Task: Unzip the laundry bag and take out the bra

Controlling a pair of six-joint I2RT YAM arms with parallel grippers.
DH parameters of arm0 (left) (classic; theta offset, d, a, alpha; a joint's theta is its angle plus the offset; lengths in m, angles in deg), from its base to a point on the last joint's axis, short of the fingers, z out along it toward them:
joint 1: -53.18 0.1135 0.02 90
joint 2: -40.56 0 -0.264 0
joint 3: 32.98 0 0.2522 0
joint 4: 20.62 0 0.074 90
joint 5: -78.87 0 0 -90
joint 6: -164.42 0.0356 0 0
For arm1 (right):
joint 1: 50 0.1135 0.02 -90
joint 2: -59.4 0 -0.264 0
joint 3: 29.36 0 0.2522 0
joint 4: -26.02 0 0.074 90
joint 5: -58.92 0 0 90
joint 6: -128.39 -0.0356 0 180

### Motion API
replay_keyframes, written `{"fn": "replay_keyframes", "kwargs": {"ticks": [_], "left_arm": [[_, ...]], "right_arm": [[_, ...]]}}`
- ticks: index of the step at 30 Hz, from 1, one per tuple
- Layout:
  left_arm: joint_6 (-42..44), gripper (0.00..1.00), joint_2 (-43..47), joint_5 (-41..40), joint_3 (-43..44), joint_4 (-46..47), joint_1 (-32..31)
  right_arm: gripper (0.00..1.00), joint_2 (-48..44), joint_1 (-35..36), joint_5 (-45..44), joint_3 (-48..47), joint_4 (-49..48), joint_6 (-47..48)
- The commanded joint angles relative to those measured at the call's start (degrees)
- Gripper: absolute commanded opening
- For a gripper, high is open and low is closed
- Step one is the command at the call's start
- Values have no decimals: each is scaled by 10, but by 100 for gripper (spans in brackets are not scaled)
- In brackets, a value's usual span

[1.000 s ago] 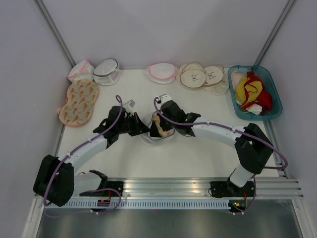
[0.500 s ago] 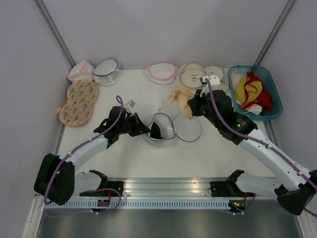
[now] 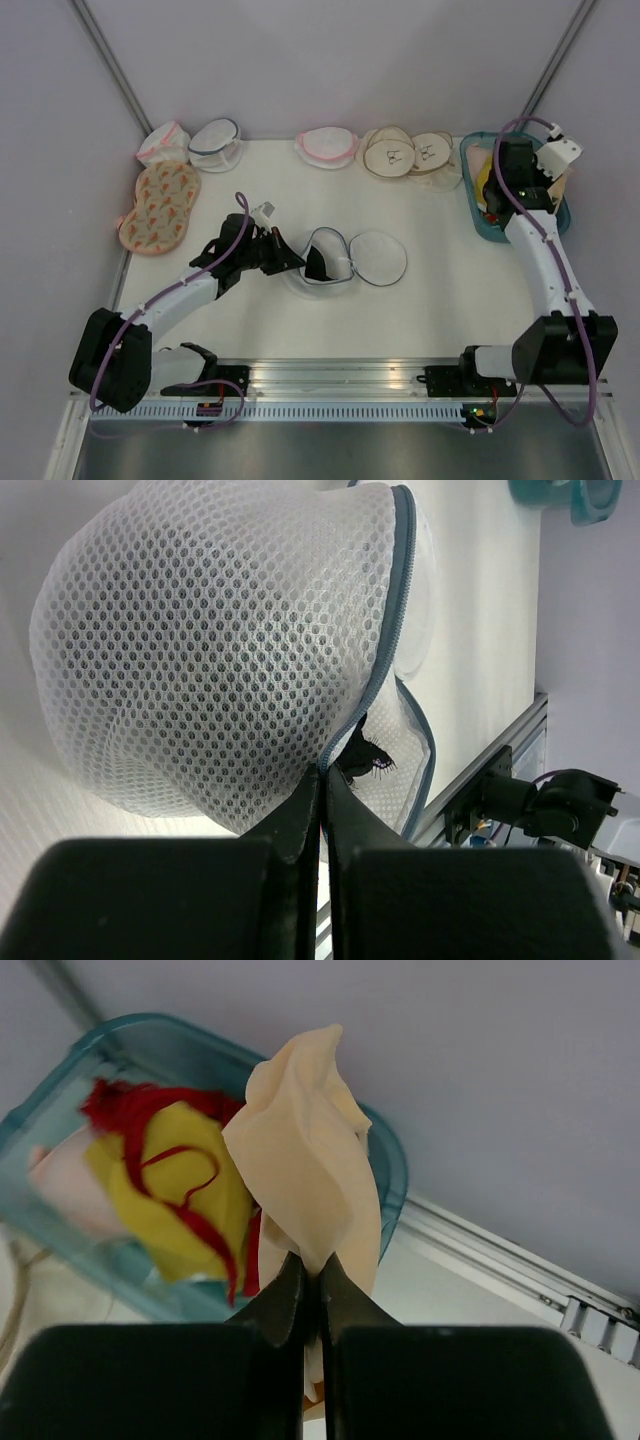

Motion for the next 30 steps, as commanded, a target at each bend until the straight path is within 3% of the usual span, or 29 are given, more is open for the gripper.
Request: {"fn": "replay_keyframes", "kwargs": {"ticks": [1, 5, 8, 9, 11, 15, 16, 18, 19, 21, 27, 30], "left_arm": [[-15, 2, 17, 21, 11, 13, 3], [-19, 2, 16, 33, 14, 13, 3], [-22, 2, 21, 37, 12, 13, 3], [-22, 2, 23, 37, 12, 13, 3], [-25, 2, 23, 36, 13, 14, 3], [-27, 2, 23, 35, 13, 16, 3], [-24, 2, 24, 33, 12, 15, 3], [-22, 2, 24, 26, 11, 15, 3], [-22, 2, 24, 25, 9, 15, 3], [-21, 2, 24, 19, 7, 16, 3], [-21, 2, 22, 12, 2, 22, 3], [-21, 2, 20, 9, 1, 22, 3]], "right_arm": [[0, 71, -86, -25, -51, -10, -35], [0, 150, -112, -60, -80, -34, -38], [23, 216, -108, 16, -135, -38, -17], [44, 236, -104, 48, -149, -32, -8], [53, 232, -91, 120, -157, -33, 20], [70, 105, -37, 304, -67, -129, 77], [75, 84, -8, 315, -59, -124, 85], [76, 19, 37, 371, -27, -122, 104], [77, -1, 65, 447, -12, -123, 101], [79, -53, 95, 491, 35, -122, 97], [80, -102, 323, 462, 141, -120, 68], [79, -79, 388, 484, 176, -150, 58]]}}
